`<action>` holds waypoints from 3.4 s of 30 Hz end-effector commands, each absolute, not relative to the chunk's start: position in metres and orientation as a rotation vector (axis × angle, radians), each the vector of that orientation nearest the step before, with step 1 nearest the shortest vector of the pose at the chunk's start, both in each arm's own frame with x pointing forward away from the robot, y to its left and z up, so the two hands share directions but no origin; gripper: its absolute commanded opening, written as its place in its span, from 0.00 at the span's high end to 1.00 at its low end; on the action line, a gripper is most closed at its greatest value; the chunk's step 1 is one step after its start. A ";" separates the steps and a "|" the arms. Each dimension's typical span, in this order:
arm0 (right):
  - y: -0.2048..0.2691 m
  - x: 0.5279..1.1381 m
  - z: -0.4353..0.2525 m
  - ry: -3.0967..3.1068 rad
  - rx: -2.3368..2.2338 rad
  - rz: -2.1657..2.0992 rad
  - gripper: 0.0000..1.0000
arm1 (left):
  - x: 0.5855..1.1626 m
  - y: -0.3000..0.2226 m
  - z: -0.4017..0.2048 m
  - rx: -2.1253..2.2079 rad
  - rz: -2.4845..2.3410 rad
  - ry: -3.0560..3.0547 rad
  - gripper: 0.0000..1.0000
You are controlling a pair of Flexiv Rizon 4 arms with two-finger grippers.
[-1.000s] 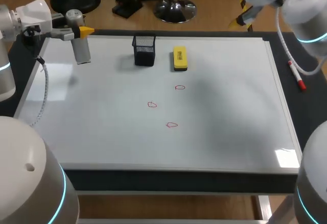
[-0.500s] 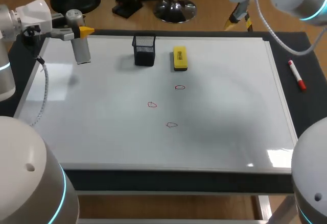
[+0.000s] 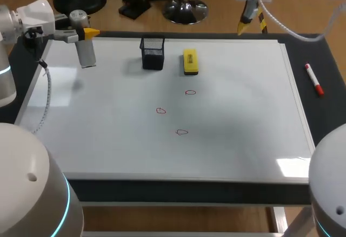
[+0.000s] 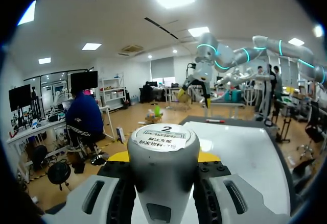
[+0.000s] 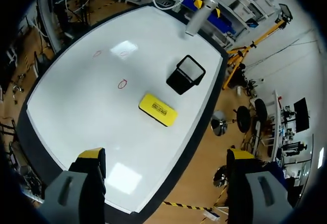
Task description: Pick up the inspection probe, press it on each red-marked spot on the whiteboard one by one, put down the probe, pick up the eraser, and wipe off all the red marks.
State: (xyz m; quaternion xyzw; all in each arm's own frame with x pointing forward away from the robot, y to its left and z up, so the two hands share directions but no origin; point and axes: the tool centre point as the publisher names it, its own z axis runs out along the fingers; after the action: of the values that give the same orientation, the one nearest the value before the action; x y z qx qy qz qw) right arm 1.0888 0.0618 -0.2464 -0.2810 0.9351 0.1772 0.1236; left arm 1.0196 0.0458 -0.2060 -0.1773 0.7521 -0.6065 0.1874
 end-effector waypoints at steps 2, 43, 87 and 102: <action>0.071 1.090 -0.253 2.947 -1.004 0.425 0.00 | 1.020 0.046 -0.206 -0.497 -1.709 2.116 1.00; 0.093 1.078 -0.296 2.891 -1.301 0.374 0.00 | 1.020 0.046 -0.206 -0.497 -1.709 2.116 1.00; 0.154 1.061 -0.396 2.261 -2.253 0.069 0.00 | 1.020 0.046 -0.206 -0.497 -1.709 2.116 1.00; 0.156 1.059 -0.413 2.162 -2.341 0.070 0.00 | 1.020 0.046 -0.206 -0.497 -1.709 2.116 1.00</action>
State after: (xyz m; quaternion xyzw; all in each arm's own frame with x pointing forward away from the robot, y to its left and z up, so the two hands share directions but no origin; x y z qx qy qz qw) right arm 1.0569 0.1558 -0.4125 -0.7330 0.6795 0.0226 -0.0204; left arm 1.0199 0.0457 -0.2062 -0.1772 0.7518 -0.6068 0.1874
